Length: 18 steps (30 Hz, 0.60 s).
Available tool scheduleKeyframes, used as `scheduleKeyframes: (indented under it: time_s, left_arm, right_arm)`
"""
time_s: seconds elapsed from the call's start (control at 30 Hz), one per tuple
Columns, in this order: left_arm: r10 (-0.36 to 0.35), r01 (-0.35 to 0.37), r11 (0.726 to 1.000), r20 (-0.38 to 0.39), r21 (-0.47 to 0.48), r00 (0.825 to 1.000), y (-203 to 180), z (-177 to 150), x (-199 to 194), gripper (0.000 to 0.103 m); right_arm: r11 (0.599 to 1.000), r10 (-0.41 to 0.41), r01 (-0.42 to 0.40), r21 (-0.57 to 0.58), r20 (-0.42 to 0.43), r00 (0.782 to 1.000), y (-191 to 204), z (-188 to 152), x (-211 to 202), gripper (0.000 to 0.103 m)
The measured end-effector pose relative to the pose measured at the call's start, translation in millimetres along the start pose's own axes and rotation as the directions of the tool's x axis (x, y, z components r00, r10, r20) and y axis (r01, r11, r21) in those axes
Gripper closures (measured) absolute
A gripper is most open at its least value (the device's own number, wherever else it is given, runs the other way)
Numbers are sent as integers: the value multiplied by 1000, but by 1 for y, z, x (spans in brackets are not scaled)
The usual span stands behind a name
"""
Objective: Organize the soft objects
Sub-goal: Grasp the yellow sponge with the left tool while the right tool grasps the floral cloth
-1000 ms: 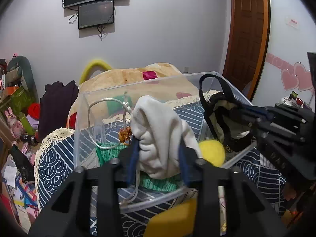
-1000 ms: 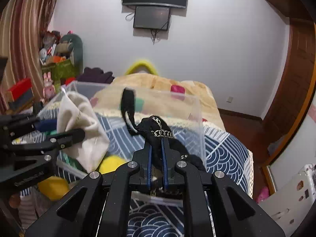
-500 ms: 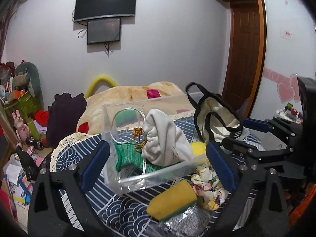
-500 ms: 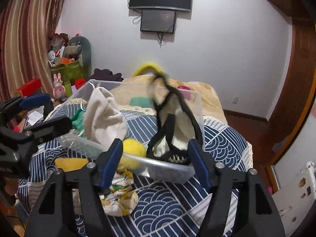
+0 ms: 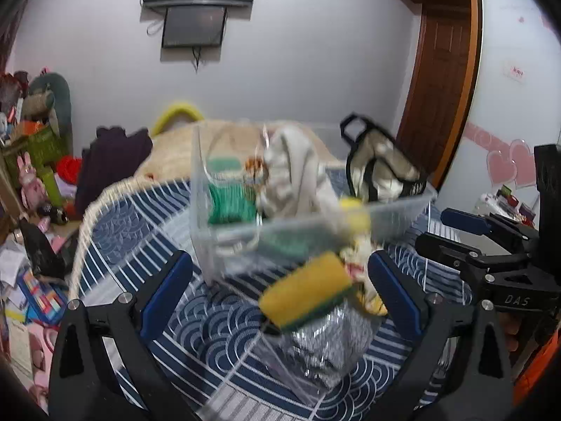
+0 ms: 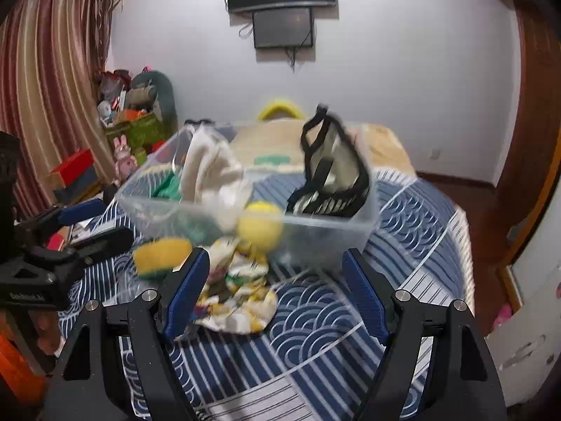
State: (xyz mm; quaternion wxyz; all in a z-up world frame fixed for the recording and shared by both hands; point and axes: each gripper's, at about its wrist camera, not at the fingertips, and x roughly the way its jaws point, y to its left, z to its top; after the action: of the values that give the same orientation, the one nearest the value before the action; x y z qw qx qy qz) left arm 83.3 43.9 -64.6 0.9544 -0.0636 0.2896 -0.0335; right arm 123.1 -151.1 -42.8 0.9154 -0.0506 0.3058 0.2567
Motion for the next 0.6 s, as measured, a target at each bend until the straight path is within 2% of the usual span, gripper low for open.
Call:
scheduleKeyframes:
  time_s: [0.3, 0.33, 0.37, 0.4, 0.43, 0.5, 0.53, 0.57, 0.6]
  left_arm:
    - [-19, 19, 1000, -41, -12, 999, -5, -16, 21, 2]
    - [-23, 23, 1000, -42, -13, 999, -5, -16, 23, 4]
    - [-28, 27, 1000, -47, -12, 999, -5, -17, 25, 11]
    - [-32, 32, 999, -54, -10, 998, -5, -17, 27, 18]
    - [-45, 44, 999, -66, -11, 997, -5, -18, 30, 20]
    - [-73, 71, 997, -77, -25, 994, -6, -19, 34, 24]
    - [-78, 76, 997, -77, -26, 994, -7, -20, 36, 26]
    - [-83, 82, 996, -77, -20, 994, -9, -20, 37, 31]
    - [-88, 88, 996, -78, -12, 993, -11, -21, 39, 38]
  right_arm:
    - [999, 31, -32, -6, -105, 994, 9, -19, 34, 28]
    - [999, 35, -35, -5, -114, 993, 9, -20, 37, 28]
    - [999, 38, -39, -6, -125, 991, 9, -21, 40, 29]
    - [999, 40, -41, -6, -128, 991, 10, -22, 42, 34]
    - [999, 40, -41, -7, -133, 990, 10, -23, 44, 37]
    - [998, 53, -55, -10, -152, 987, 10, -24, 48, 52]
    - [998, 56, -58, -11, -154, 986, 11, -25, 48, 53]
    - [998, 48, -52, -20, -147, 988, 12, -25, 48, 60]
    - [999, 33, -38, -34, -142, 989, 14, -26, 47, 75]
